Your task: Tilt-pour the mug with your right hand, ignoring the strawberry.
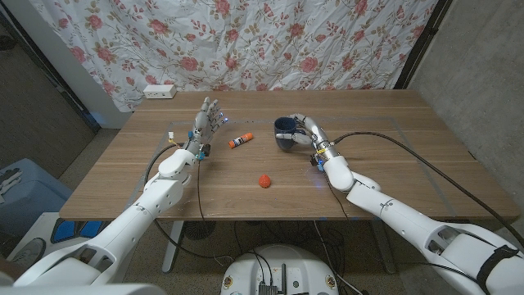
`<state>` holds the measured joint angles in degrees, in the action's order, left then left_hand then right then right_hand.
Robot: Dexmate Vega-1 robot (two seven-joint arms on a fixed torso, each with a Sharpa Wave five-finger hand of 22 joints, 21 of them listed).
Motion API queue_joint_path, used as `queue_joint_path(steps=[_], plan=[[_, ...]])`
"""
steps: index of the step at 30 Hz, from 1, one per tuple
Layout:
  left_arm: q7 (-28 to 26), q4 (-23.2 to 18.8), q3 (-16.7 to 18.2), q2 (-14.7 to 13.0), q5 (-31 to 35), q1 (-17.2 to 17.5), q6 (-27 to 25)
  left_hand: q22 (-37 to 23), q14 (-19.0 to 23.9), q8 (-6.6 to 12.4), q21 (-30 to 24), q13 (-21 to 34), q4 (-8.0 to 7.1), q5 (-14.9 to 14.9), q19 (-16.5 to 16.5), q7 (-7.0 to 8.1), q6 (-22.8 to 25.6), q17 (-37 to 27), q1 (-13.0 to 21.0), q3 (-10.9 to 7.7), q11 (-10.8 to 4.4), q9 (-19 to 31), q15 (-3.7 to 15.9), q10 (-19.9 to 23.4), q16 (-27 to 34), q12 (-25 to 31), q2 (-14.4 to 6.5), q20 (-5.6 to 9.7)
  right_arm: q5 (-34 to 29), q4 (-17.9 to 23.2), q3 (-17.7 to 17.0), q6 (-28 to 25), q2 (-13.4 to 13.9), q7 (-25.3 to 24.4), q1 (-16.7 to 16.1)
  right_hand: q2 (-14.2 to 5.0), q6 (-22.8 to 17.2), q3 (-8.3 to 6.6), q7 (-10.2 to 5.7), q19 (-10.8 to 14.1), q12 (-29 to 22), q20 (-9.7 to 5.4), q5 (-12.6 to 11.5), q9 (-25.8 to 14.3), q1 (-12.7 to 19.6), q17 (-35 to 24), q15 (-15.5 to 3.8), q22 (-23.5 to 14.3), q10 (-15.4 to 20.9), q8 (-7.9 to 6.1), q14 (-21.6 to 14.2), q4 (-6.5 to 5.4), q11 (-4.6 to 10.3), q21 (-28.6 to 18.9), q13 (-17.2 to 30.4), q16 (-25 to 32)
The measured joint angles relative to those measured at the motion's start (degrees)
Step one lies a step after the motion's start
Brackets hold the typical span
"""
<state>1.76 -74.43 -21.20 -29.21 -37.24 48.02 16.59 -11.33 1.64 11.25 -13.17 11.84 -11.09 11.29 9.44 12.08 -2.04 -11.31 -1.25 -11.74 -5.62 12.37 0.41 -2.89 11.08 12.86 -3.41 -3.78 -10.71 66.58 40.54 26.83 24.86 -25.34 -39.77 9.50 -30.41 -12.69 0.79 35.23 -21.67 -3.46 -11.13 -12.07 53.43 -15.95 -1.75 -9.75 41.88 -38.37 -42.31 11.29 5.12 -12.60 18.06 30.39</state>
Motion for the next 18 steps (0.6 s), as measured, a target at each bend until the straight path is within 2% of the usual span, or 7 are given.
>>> queue_joint_path(steps=[2, 3, 11, 18], plan=[[0.00, 0.00, 0.00, 0.00, 0.00, 0.00, 0.00, 0.00, 0.00, 0.00, 0.00, 0.00, 0.00, 0.00, 0.00, 0.00, 0.00, 0.00, 0.00, 0.00, 0.00, 0.00, 0.00, 0.00, 0.00, 0.00, 0.00, 0.00, -0.05, 1.05, -0.30, -0.84, 0.43, 0.46, -0.20, 0.00, -0.21, 0.00, 0.21, 0.24, 0.01, 0.22, 0.31, 0.10, 0.00, 0.00, -0.01, 0.00, 0.30, -0.03, 0.00, 0.00, -0.30, 0.00, 0.00, 0.00], [0.00, 0.00, 0.00, 0.00, 0.00, 0.00, 0.00, 0.00, 0.00, 0.00, 0.00, 0.00, 0.00, 0.00, 0.00, 0.00, 0.00, 0.00, 0.00, 0.00, 0.00, 0.00, 0.00, 0.00, 0.00, 0.00, 0.00, 0.00, -0.08, 1.51, -0.42, -1.15, 0.64, 0.64, -0.28, 0.00, -0.22, 0.00, 0.22, 0.50, 0.01, 0.28, 0.34, 0.14, 0.00, 0.00, -0.60, 0.00, 0.31, -0.18, -0.60, 0.00, -0.31, 0.00, 0.00, 0.00], [0.00, 0.00, 0.00, 0.00, 0.00, 0.00, 0.00, 0.00, 0.00, 0.00, 0.00, 0.00, 0.00, 0.00, 0.00, 0.00, 0.00, 0.00, 0.00, 0.00, 0.00, 0.00, 0.00, 0.00, 0.00, 0.00, 0.00, 0.00, -0.26, 5.71, -1.55, -3.51, 2.51, 2.14, -0.98, 0.37, -0.75, 0.01, 0.75, 0.71, -0.44, 0.07, 0.55, 0.24, 0.37, 0.27, -0.20, 0.00, 1.13, -0.24, -1.03, -0.01, -1.11, 0.00, 0.14, 0.00], [0.00, 0.00, 0.00, 0.00, 0.00, 0.01, 0.00, 0.00, 0.00, 0.00, 0.00, 0.00, 0.00, 0.00, 0.00, 0.00, 0.00, 0.00, 0.00, 0.00, 0.00, 0.00, 0.00, 0.00, 0.00, 0.00, 0.00, 0.00, -0.54, 8.75, -2.33, -5.37, 3.94, 3.42, -1.33, 0.37, -0.83, 0.01, 0.83, 1.21, -0.48, -0.02, 0.55, 0.23, 0.37, 0.57, -0.50, 0.00, 1.26, -0.65, -1.32, -0.01, -1.25, 0.00, 0.24, -0.01]])
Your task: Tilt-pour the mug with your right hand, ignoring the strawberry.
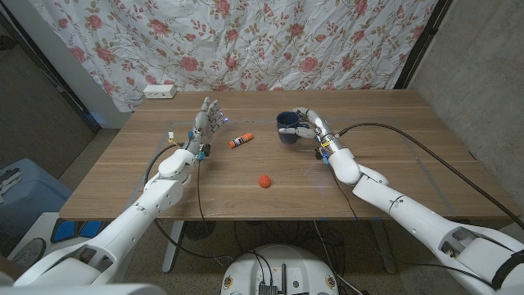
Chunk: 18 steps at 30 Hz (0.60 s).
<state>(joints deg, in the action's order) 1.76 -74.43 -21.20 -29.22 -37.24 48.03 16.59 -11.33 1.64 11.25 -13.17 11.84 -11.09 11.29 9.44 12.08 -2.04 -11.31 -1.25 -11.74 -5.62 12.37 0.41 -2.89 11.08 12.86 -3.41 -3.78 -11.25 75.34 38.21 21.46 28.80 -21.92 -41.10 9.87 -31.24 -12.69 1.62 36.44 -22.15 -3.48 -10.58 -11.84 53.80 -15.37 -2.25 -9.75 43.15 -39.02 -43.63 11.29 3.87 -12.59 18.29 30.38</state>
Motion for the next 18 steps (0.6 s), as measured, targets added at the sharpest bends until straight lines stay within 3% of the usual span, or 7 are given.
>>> queue_joint_path(steps=[18], plan=[[0.01, 0.02, 0.00, 0.00, 0.00, 0.00, 0.01, 0.00, 0.00, 0.00, 0.00, 0.00, 0.00, 0.00, 0.00, 0.00, 0.00, 0.00, 0.00, 0.00, 0.00, 0.00, 0.00, 0.00, 0.00, 0.00, 0.00, 0.00, -1.94, 8.27, -1.49, -8.18, 4.30, 4.22, -0.48, 0.38, -0.62, 0.00, 0.62, 0.71, -0.43, 0.11, 0.21, -0.04, 0.38, 0.05, 0.38, -0.27, 0.79, -0.36, -0.42, 0.00, -0.79, 0.00, 0.58, -0.01]])
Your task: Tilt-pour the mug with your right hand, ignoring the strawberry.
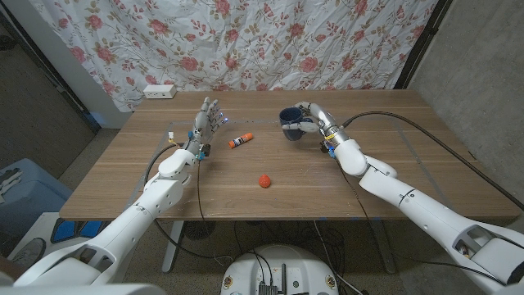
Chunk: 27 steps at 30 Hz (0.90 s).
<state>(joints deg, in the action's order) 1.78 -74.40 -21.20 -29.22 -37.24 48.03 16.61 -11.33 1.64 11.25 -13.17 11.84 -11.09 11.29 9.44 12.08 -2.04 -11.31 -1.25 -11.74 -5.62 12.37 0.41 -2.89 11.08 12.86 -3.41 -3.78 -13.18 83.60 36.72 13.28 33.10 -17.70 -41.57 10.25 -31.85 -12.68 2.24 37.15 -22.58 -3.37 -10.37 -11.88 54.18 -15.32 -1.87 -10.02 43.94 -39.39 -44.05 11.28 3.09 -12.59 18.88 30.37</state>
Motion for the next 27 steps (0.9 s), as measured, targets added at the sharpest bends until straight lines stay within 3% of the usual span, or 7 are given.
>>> queue_joint_path(steps=[1, 27], plan=[[0.00, 0.00, 0.00, 0.00, 0.00, 0.00, 0.00, 0.00, 0.00, 0.00, 0.00, 0.00, 0.00, 0.00, 0.00, 0.00, 0.00, 0.00, 0.00, 0.00, 0.00, 0.00, 0.00, 0.00, 0.00, 0.00, 0.00, 0.00, -0.09, 0.50, -0.07, -0.47, 0.26, 0.29, -0.02, 0.00, -0.20, 0.00, 0.20, 0.00, -0.01, 0.00, 0.00, 0.00, 0.00, 0.23, -0.60, 0.00, 0.64, -0.07, -0.61, 0.00, 0.21, 0.00, 0.00, -0.10], [0.01, 0.01, 0.02, -0.01, 0.00, -0.03, 0.00, 0.00, 0.00, 0.00, 0.00, 0.00, 0.00, 0.00, 0.00, 0.00, 0.00, 0.00, 0.00, 0.00, 0.00, 0.00, 0.00, 0.00, 0.00, 0.00, 0.00, 0.00, -3.43, 7.16, -0.49, -6.60, 5.32, 5.88, 1.29, 0.22, -0.82, 0.00, 0.82, 1.06, -0.33, -0.24, 0.01, 0.30, 0.21, 0.31, -0.38, 0.01, 1.51, -0.81, -1.42, 0.00, -0.50, 0.00, 0.84, 0.23]])
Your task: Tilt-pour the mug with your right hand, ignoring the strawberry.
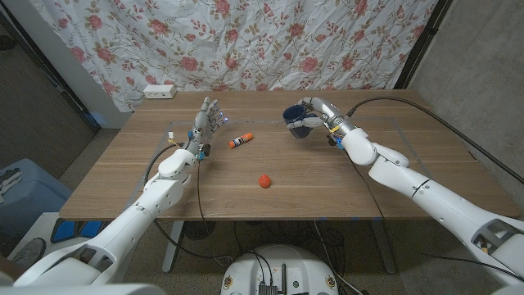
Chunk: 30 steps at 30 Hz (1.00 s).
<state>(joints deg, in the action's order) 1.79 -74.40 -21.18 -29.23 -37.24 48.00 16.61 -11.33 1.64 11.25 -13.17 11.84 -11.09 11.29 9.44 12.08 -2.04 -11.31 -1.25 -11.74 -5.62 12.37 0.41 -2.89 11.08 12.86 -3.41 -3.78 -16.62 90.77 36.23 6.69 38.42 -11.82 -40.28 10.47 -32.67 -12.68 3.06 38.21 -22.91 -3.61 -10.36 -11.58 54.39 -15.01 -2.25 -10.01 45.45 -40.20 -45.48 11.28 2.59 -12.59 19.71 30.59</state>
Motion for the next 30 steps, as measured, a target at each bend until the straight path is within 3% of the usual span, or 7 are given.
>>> queue_joint_path(steps=[20, 30], plan=[[0.01, 0.05, -0.01, 0.01, 0.00, 0.00, 0.00, 0.00, 0.00, 0.00, 0.00, 0.00, 0.00, 0.00, 0.00, 0.00, 0.00, 0.00, 0.00, 0.00, 0.00, 0.00, 0.00, 0.00, 0.00, 0.00, 0.00, 0.00, -0.51, 2.87, -0.51, -0.68, 2.95, 4.04, 1.26, 0.00, 0.00, -0.10, 0.00, 0.88, 0.57, -0.07, -2.18, -0.06, 0.00, 1.30, -0.81, 0.14, 0.33, -0.06, -1.03, 0.10, -0.32, 0.00, 0.11, -2.31], [0.02, 0.05, -0.01, 0.01, -0.01, 0.00, 0.00, 0.00, 0.00, 0.00, 0.00, 0.00, 0.00, 0.00, 0.00, 0.00, 0.00, 0.00, 0.00, 0.00, 0.00, 0.00, 0.00, 0.00, 0.00, 0.00, 0.00, 0.00, -1.71, 5.30, -0.56, -3.67, 4.89, 9.25, 2.43, 0.00, 0.00, -0.10, 0.00, 0.88, 0.64, -0.07, -3.00, 0.00, 0.00, 1.28, -0.69, 0.14, 0.33, -0.05, -1.15, 0.10, -0.32, 0.00, 0.35, -2.71]])
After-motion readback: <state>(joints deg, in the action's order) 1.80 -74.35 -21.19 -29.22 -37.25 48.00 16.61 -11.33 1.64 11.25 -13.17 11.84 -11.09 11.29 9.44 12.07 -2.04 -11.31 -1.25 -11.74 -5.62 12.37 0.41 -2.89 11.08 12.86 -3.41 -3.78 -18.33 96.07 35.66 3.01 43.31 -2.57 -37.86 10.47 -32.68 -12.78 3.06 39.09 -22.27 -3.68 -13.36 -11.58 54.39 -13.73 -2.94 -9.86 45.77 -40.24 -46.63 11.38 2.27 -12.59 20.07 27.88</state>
